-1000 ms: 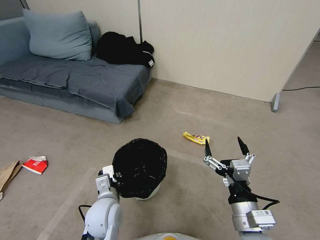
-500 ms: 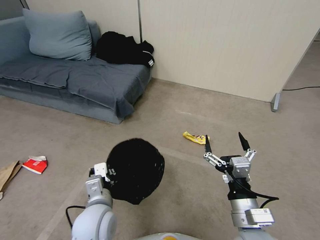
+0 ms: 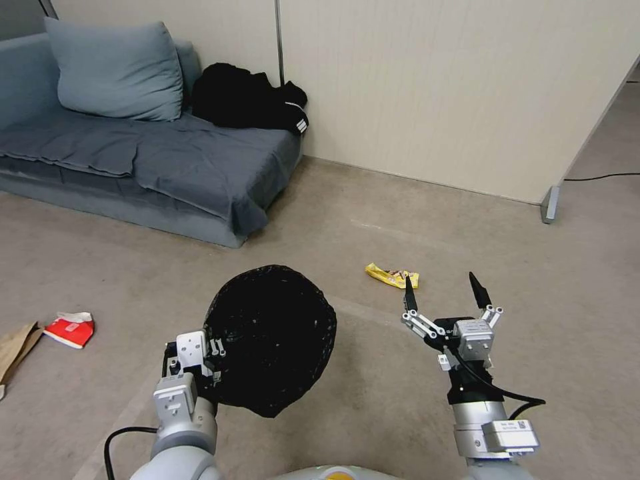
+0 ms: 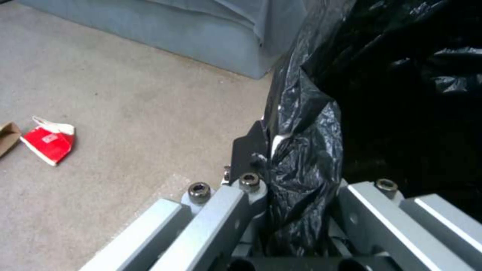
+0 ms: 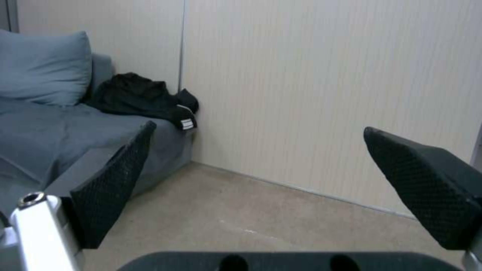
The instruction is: Pick up the trash bin, then pick up the garbage from the floor and place it into the trash bin.
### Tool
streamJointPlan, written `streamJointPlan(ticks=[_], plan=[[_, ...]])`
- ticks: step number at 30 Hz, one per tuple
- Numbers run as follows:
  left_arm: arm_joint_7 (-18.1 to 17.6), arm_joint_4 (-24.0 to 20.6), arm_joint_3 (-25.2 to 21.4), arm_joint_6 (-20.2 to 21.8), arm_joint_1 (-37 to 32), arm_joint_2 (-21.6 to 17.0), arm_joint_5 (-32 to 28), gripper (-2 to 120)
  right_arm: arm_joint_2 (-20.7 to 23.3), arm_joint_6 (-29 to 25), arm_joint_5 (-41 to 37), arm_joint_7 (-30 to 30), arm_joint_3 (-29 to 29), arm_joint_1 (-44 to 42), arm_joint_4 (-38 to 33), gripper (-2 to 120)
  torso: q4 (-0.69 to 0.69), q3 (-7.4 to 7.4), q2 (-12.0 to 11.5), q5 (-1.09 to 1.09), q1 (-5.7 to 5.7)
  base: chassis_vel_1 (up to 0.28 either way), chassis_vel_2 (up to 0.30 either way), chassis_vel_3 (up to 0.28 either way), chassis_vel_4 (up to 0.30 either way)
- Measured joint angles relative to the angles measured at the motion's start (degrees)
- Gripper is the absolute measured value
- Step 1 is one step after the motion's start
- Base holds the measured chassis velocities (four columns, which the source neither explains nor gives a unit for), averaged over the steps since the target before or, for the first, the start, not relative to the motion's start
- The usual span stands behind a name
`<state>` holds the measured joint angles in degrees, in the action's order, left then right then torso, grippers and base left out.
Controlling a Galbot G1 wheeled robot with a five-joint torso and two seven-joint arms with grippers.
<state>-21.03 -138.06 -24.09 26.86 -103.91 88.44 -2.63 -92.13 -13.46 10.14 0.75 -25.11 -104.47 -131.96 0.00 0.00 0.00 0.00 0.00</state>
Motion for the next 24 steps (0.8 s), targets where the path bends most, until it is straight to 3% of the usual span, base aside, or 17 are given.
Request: streamJointPlan(ticks=[24], plan=[[0.09, 1.84, 1.27, -0.28, 0.57, 0.86, 0.04, 3, -0.01, 0.64, -0.92, 0.2, -0.63, 1.09, 0.74, 99, -0.01, 0.0, 0.0, 0.0, 0.0, -0.064, 0.061, 0.061, -0.064]])
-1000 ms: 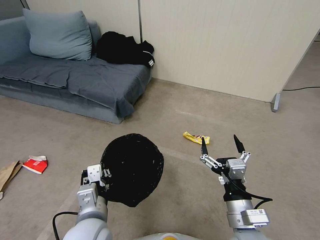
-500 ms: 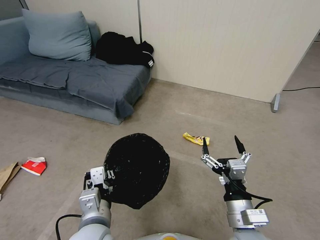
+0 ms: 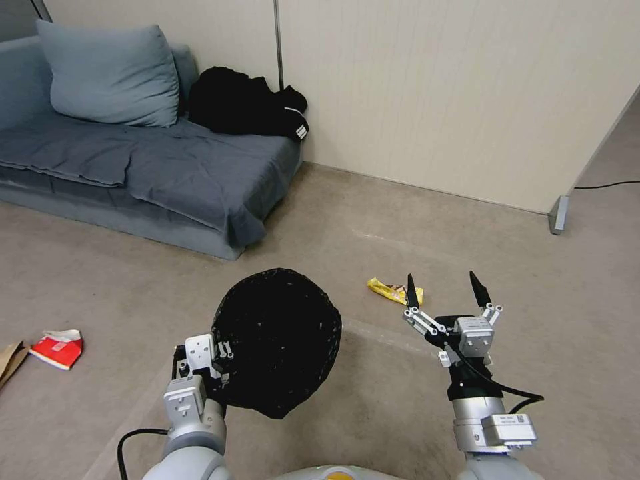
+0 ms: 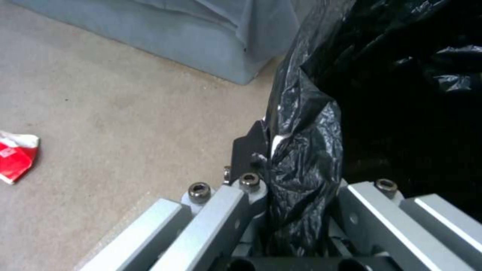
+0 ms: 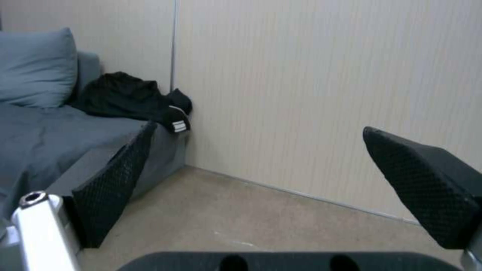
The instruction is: Pick up the trash bin, then pick up the garbage from the floor and place it into the trash bin.
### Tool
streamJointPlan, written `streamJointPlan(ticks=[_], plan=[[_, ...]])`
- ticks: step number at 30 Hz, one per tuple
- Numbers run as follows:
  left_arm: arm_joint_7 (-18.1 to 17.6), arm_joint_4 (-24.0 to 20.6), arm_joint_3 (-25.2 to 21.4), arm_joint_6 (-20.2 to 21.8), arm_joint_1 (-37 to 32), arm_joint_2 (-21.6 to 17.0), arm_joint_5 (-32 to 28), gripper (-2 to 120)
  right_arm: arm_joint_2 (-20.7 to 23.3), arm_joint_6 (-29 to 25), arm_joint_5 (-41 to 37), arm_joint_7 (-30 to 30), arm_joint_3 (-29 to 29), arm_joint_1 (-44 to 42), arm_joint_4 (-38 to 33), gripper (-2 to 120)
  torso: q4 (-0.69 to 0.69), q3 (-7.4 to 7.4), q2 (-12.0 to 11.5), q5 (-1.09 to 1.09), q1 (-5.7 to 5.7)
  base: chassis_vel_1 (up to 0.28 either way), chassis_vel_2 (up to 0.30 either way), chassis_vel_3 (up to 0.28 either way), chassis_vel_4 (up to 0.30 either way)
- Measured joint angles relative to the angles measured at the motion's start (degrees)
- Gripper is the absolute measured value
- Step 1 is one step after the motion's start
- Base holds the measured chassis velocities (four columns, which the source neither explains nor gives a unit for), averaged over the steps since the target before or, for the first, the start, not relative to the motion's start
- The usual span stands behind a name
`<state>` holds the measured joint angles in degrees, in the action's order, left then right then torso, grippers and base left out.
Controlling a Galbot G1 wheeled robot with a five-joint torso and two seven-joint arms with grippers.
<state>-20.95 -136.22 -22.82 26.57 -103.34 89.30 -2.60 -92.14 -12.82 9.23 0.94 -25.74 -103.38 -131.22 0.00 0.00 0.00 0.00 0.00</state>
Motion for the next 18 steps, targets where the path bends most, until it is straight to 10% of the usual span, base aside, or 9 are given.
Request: streamJointPlan(ticks=[18], plan=[[0.3, -1.2, 1.26, 0.26, -0.33, 0.34, 1.27, 3, 0.0, 0.0, 0.17, -0.06, -0.09, -0.29, -0.26, 99, 0.0, 0.0, 0.0, 0.0, 0.0, -0.072, 0.076, 0.074, -0.073]])
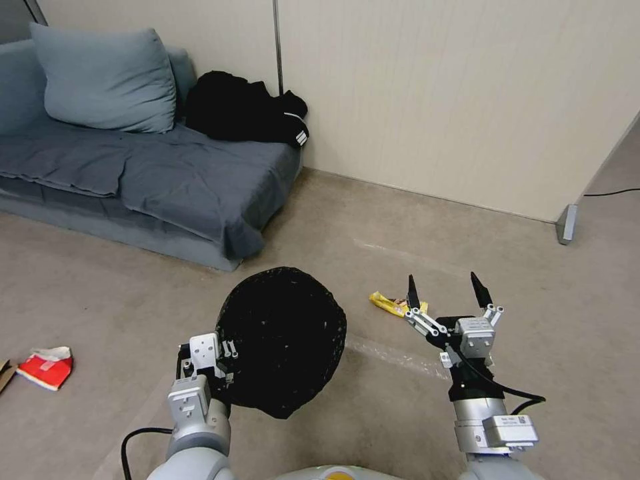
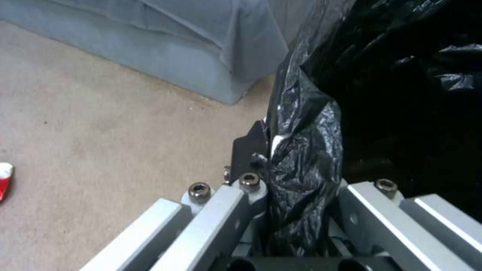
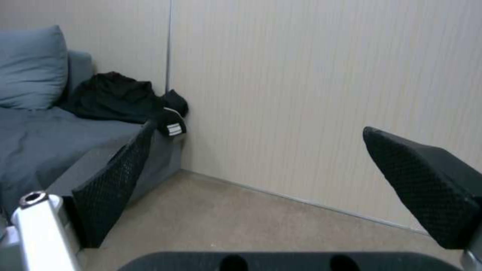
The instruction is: Pick up the trash bin, then pick up the garbage from the floor and place it into the trash bin.
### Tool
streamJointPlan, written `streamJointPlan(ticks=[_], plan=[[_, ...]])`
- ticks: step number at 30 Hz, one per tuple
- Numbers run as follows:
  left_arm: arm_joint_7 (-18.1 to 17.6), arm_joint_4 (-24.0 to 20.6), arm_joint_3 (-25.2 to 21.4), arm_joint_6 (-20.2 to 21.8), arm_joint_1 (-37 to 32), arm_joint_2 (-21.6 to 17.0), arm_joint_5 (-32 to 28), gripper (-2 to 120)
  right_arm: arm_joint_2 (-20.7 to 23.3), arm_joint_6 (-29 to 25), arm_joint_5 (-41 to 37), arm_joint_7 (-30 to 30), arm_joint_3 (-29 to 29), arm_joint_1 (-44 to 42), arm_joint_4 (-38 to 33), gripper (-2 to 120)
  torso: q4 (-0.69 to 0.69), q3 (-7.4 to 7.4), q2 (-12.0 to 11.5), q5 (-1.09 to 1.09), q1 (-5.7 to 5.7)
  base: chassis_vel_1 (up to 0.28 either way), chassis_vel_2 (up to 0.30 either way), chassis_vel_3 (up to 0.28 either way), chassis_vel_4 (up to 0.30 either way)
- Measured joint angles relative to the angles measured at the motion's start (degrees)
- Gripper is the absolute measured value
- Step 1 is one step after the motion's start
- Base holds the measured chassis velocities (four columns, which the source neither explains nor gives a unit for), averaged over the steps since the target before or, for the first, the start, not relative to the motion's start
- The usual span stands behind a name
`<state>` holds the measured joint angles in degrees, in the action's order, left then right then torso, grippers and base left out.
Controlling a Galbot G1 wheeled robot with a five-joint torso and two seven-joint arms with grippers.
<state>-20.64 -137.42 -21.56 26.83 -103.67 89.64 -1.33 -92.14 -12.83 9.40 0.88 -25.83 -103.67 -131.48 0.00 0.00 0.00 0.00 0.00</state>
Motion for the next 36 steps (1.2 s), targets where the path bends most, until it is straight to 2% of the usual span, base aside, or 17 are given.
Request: streamJointPlan(ticks=[15, 19, 21, 26, 30, 34, 36], plan=[[0.03, -0.7, 0.43, -0.17, -0.57, 0.16, 0.49, 3, 0.58, -1.75, -0.12, -1.05, -0.43, 0.59, 0.73, 99, 0.0, 0.0, 0.0, 0.0, 0.0, -0.068, 0.065, 0.066, -0.065], [0.04, -0.81, 0.21, -0.29, -0.83, -0.17, 0.49, 3, 3.19, -2.5, -0.66, -1.3, -1.1, 2.43, 2.23, 100, 0.0, 0.0, 0.0, 0.0, 0.0, -0.01, 0.013, 0.014, -0.01], [0.05, -1.01, -0.12, -0.3, -0.93, -0.45, 0.44, 3, 6.33, -2.6, -0.79, -1.3, -1.57, 4.74, 4.18, 100, 0.01, 0.0, 0.0, 0.0, 0.0, 0.0, 0.0, 0.0, 0.0], [0.09, -1.02, -0.81, -0.24, -0.84, -1.1, 0.23, 3, 10.5, -1.89, -1.25, -2.04, -1.96, 8.55, 8.41, 100, 0.01, 0.0, 0.0, -0.01, 0.01, 0.0, 0.0, 0.0, 0.0], [0.16, -0.98, -1.33, 0.0, -0.54, -1.47, 0.17, 3, 13.52, 0.14, -2.23, -5.27, -2.31, 11.72, 12.23, 100, 0.0, 0.0, 0.0, -0.02, 0.0, 0.0, 0.0, 0.0, 0.0], [0.2, 0.18, -1.78, 0.76, 0.2, -1.77, 0.16, 3, 18.4, 2.16, -1.44, -12.45, -2.45, 18.43, 20.43, 100, 0.01, 0.0, 0.0, -0.01, 0.0, 0.0, 0.0, 0.0, 0.0], [0.2, 0.5, -1.78, 0.83, 0.41, -1.75, 0.16, 3, 19.57, 2.36, -1.18, -13.75, -2.26, 19.83, 22.27, 100, 0.01, 0.0, 0.0, -0.02, 0.0, 0.0, 0.0, 0.0, 0.0]])
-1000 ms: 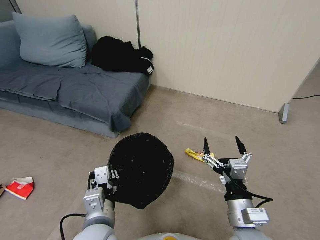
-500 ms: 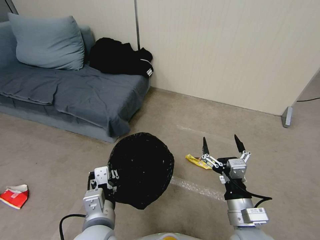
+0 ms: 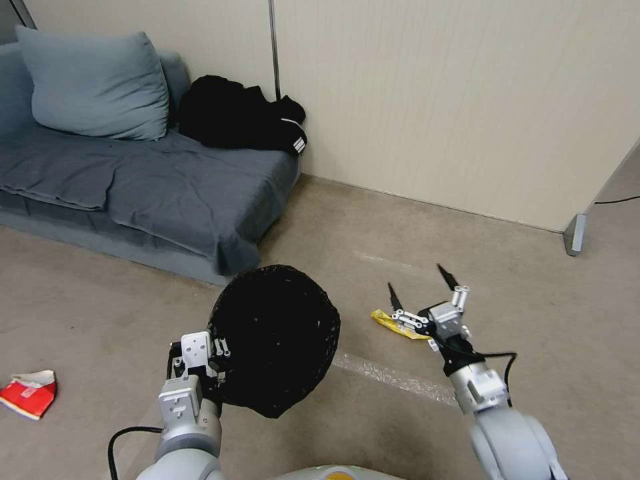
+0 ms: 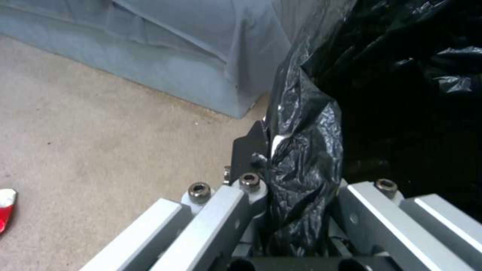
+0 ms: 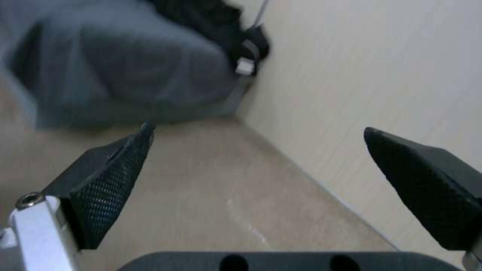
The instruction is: Pick up the trash bin, then pick up the garbage from the floor and place it into the trash bin.
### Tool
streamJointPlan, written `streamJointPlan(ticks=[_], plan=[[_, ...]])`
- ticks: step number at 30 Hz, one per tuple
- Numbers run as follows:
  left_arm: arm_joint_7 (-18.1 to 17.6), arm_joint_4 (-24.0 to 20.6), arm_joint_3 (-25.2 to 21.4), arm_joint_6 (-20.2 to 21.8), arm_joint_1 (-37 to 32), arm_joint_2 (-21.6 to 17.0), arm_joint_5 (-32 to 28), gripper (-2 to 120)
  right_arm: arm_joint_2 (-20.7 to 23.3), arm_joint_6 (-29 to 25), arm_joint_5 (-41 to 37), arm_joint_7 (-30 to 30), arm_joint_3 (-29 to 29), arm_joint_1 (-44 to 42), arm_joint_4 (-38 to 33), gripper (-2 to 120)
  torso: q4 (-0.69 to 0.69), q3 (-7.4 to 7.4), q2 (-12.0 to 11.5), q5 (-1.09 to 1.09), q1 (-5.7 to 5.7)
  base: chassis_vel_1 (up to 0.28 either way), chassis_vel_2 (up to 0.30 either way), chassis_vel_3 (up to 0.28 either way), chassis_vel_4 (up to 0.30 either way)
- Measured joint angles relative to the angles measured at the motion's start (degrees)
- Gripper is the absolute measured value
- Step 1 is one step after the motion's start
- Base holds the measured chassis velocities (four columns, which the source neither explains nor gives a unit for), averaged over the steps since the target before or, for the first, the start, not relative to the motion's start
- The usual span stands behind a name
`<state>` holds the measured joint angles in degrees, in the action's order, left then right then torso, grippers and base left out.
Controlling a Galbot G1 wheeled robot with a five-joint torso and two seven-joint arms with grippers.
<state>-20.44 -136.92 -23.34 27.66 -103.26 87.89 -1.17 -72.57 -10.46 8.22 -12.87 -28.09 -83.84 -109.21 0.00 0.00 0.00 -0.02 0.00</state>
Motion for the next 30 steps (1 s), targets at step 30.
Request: streamJointPlan(ticks=[30], plan=[[-0.34, 4.06, 0.72, 0.8, 2.21, 0.12, 0.22, 3, 8.98, -12.65, 8.58, -23.54, 0.24, 18.17, 41.54, 100, -0.01, 0.0, 0.0, 0.02, 0.0, 0.0, 0.0, 0.0, 0.0]])
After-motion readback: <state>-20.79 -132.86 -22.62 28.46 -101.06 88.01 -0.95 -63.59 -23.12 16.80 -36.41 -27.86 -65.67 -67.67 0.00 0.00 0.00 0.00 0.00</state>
